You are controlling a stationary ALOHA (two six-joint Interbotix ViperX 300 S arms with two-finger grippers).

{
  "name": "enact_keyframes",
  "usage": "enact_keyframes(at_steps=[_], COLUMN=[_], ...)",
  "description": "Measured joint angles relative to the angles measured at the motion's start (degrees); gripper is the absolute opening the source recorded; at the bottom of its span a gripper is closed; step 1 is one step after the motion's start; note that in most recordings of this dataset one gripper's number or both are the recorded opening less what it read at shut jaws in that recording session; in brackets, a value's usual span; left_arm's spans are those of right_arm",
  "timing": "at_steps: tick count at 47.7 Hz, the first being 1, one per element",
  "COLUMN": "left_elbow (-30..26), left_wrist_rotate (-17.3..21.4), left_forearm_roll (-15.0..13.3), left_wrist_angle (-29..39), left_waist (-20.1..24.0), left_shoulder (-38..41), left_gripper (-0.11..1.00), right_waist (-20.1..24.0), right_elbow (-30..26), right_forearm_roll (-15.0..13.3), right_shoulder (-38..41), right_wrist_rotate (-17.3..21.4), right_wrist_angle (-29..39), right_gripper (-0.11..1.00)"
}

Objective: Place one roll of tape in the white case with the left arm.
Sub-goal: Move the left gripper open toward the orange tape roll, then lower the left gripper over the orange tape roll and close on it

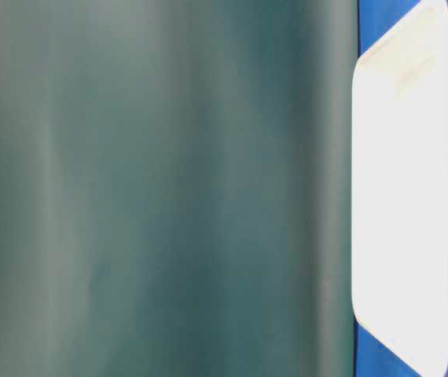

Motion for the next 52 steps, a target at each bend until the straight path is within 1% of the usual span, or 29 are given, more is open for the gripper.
enact_keyframes(at_steps=[2, 4, 8, 16, 24, 30, 33, 35, 38, 44, 47, 49, 52], left_elbow=[-0.1, 0.0, 0.0, -0.1, -0.1, -0.5, -1.3, -1.8, -3.1, -7.0, -9.3, -11.2, -14.2], left_wrist_rotate=[-0.5, -1.1, -1.4, -1.8, -1.8, -1.9, -2.3, -2.3, -2.5, -2.5, -2.5, -2.5, -2.5], left_forearm_roll=[0.4, 0.8, 1.1, 1.2, 1.2, 1.2, 1.2, 1.2, 1.2, 1.2, 1.3, 1.2, 1.2], left_wrist_angle=[0.5, 1.0, 1.3, 0.3, -4.6, -9.4, -11.5, -12.6, -13.6, -14.2, -14.0, -13.3, -11.2], left_waist=[-0.4, -1.2, -2.9, -6.1, -9.1, -11.4, -12.4, -13.0, -13.7, -14.9, -15.1, -15.2, -15.2], left_shoulder=[-0.1, -0.1, -0.2, 0.0, 3.6, 9.5, 12.8, 14.8, 18.4, 26.5, 29.9, 32.3, 36.0], left_gripper=[0.00, 0.00, 0.00, 0.00, 0.00, 0.01, 0.03, 0.10, 0.26, 0.65, 0.81, 0.88, 0.88], right_waist=[0.0, -0.2, -0.6, -0.7, -0.8, -1.0, -1.0, -1.0, -1.0, -1.0, -1.0, -1.0, -1.1], right_elbow=[-0.1, -0.7, -1.9, -2.3, -2.3, -2.3, -2.3, -2.3, -2.3, -2.3, -2.3, -2.3, -2.3], right_forearm_roll=[0.0, 0.0, -0.1, -0.1, -0.1, -0.1, -0.1, -0.1, -0.1, -0.1, -0.1, -0.1, -0.1], right_shoulder=[0.0, 0.0, 0.1, 0.3, 1.1, 1.7, 1.8, 1.8, 1.8, 1.8, 1.8, 1.8, 1.9], right_wrist_rotate=[-0.1, -0.2, -0.4, -0.5, -0.5, -0.4, -0.4, -0.4, -0.4, -0.4, -0.5, -0.4, -0.4], right_wrist_angle=[0.1, 0.5, 2.3, 3.7, 3.8, 3.8, 3.8, 3.8, 3.9, 3.9, 3.9, 4.0, 4.1], right_gripper=[-0.01, -0.05, -0.10, -0.11, -0.11, -0.11, -0.11, -0.11, -0.11, -0.11, -0.11, -0.11, -0.11])
